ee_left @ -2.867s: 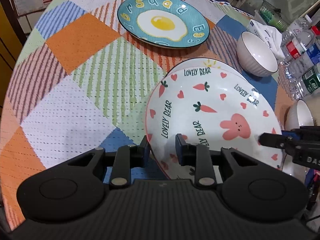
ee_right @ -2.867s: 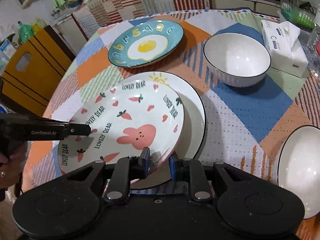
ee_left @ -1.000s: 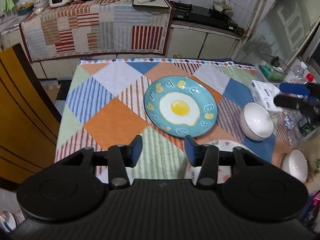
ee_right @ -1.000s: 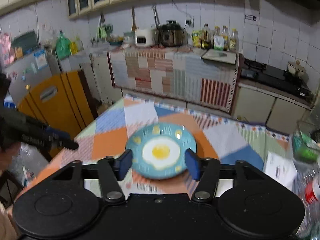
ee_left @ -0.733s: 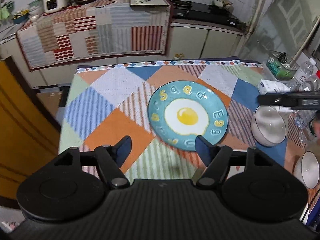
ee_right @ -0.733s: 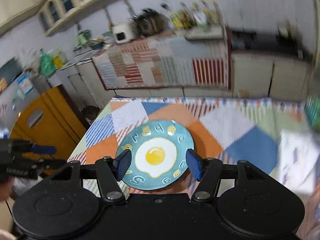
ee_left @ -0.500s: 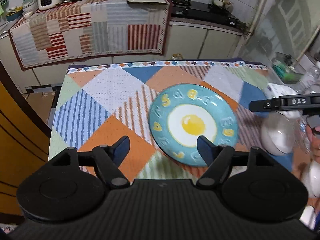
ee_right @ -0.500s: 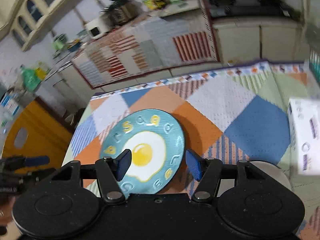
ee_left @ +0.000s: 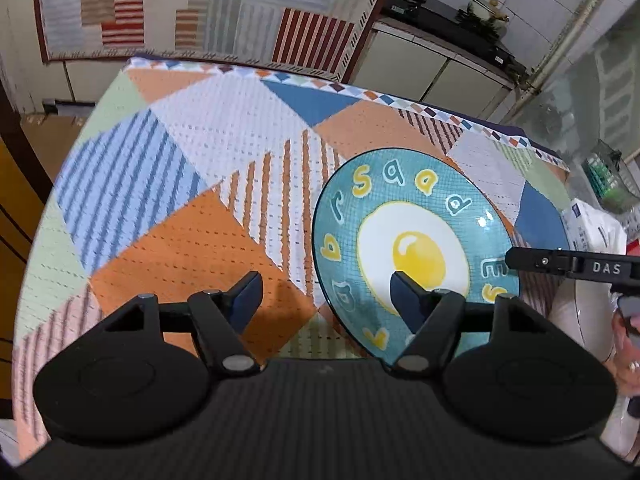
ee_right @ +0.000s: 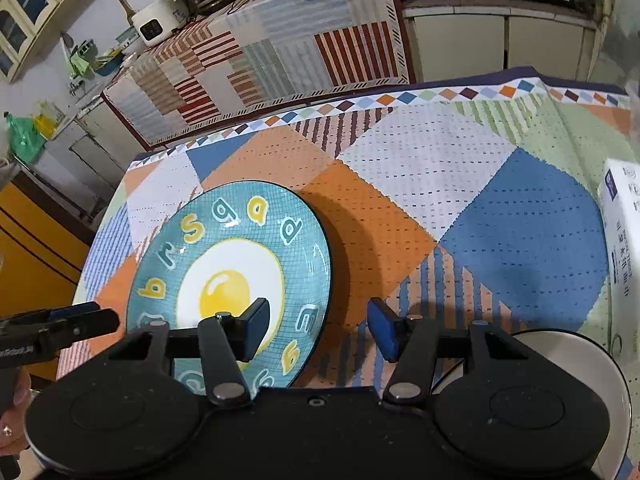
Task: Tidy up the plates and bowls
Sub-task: 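Close both grippers on the blue egg plate rim and lift it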
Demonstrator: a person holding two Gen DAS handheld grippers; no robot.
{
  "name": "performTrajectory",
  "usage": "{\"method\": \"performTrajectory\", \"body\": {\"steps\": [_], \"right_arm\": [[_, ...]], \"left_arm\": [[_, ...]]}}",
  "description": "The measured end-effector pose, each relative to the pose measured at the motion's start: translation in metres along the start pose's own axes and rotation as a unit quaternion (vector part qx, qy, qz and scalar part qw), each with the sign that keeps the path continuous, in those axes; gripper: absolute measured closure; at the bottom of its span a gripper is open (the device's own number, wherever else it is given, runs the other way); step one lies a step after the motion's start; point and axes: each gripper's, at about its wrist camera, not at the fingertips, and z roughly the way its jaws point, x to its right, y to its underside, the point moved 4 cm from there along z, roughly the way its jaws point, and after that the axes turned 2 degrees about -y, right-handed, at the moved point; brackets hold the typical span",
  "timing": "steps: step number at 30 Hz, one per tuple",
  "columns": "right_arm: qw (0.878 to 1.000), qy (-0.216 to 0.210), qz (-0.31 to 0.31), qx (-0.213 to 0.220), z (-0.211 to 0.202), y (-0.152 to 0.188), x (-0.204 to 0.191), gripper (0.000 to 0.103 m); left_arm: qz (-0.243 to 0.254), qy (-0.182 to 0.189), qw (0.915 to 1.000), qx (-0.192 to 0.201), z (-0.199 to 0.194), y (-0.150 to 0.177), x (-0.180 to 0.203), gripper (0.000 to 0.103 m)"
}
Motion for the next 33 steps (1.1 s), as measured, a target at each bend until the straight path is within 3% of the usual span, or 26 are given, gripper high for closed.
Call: {"method": "performTrajectory", "body": {"steps": [4, 10, 14, 20, 24, 33], "right_arm": [[1.000, 0.004, -0.014, 0.003, 0.000, -0.002, -0.007, 0.048], [0.999, 0.019, -0.030, -0.009, 0.010, -0.003, -0.007, 0.049], [0.998, 0.022, -0.051, -0.008, 0.019, 0.001, -0.009, 0.069], [0.995, 0.028, -0.099, 0.004, 0.027, 0.008, -0.015, 0.076], [0.995, 0.016, -0.098, 0.012, 0.020, 0.012, -0.012, 0.080], [0.991, -0.016, -0.127, 0.023, -0.022, 0.025, -0.024, 0.083]], "left_arm": [[-0.010, 0.011, 0.9999, -0.003, 0.007, 0.002, -0.001, 0.036], [-0.033, 0.023, 0.9991, -0.010, 0.015, 0.006, -0.003, 0.050], [-0.047, 0.026, 0.9982, -0.028, 0.024, 0.012, -0.005, 0.073], [-0.122, 0.061, 0.9900, -0.038, 0.035, 0.019, -0.014, 0.094], [-0.090, 0.031, 0.9945, -0.044, 0.033, 0.018, -0.003, 0.091], [-0.012, 0.040, 0.9987, -0.029, -0.015, 0.028, 0.013, 0.089]]}}
